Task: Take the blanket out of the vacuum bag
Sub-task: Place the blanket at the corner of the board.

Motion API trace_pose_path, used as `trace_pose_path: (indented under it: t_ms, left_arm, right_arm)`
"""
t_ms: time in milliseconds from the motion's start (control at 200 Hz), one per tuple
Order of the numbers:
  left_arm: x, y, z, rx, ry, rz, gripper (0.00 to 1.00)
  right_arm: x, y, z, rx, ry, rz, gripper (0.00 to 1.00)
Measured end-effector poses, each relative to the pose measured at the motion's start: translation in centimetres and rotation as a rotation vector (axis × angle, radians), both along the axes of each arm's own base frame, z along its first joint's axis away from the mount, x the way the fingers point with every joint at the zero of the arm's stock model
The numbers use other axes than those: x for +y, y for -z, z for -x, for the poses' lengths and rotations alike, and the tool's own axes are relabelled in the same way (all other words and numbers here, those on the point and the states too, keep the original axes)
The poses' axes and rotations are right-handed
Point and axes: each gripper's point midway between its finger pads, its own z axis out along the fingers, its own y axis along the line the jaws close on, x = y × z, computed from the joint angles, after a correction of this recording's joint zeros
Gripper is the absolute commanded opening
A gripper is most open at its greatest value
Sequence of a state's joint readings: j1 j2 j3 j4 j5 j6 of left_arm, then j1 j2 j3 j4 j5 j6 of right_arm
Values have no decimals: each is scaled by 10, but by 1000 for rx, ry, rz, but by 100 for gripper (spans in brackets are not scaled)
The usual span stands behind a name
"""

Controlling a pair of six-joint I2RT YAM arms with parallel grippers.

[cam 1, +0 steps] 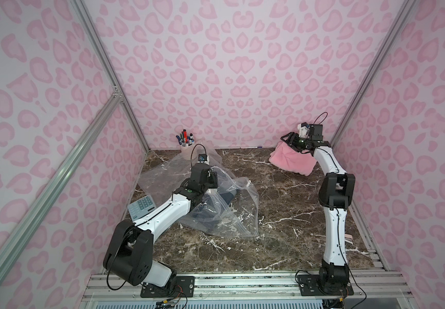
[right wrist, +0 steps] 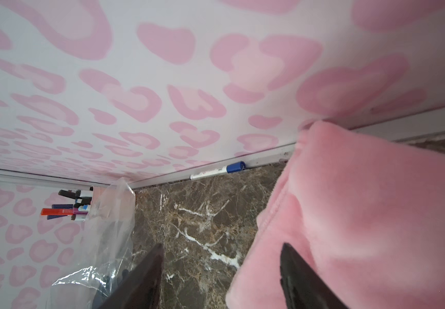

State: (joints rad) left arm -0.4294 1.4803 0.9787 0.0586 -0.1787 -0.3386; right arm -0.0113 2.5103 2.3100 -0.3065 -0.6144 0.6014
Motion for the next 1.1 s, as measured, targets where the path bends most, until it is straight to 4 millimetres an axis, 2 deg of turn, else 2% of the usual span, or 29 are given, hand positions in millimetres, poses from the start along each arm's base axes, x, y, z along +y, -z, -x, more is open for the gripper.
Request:
trace_pose_path:
  t_ms: [50, 85, 155, 205, 250, 330, 475, 590, 645, 725, 840, 895, 930, 985, 1100]
  left_arm:
    - [-1, 1, 0, 3, 6, 3, 4]
    - [-2, 1, 0, 2, 6, 5, 4]
    - [-3, 1, 0, 3, 12, 11, 4]
    - [-3, 2, 1, 6, 15, 14, 4]
    - [-4, 1, 3, 6, 17, 17, 4]
    - [-3, -5, 5, -4, 18, 22, 4]
    - [-1, -14, 8, -25, 18, 30, 4]
    - [-1, -13, 8, -23, 19, 30, 4]
    - [-3, -14, 9, -23, 25, 34, 4]
    - [-3, -15, 9, -25, 28, 36, 4]
    - [-2, -25, 13, -46, 31, 45, 4]
    - [-1, -28, 15, -55, 33, 46, 4]
    - [-1, -29, 16, -57, 32, 46, 4]
    - [0, -28, 17, -55, 32, 42, 4]
    - [1, -28, 17, -55, 32, 39, 4]
  right_arm:
    - [0, 12, 1, 23, 1, 1, 65]
    - [-1, 30, 4, 62, 5, 8, 65]
    - [-2, 79, 22, 181, 7, 35, 63]
    - [-6, 112, 44, 262, 6, 49, 62]
    - [-8, 114, 54, 247, -4, 45, 62]
    - [-20, 119, 88, 294, 19, 47, 62]
    - [-46, 115, 130, 326, 70, 86, 63]
    - [-58, 110, 136, 326, 87, 126, 63]
    - [-57, 100, 135, 311, 82, 140, 64]
    - [-47, 69, 123, 245, 62, 154, 64]
    - [-29, 11, 89, 94, 35, 182, 65]
    - [-25, -7, 77, 41, 25, 174, 65]
    - [-28, -11, 69, 22, 32, 174, 65]
    - [-37, -8, 59, 16, 51, 164, 65]
    - [-60, 18, 50, 61, 91, 105, 66]
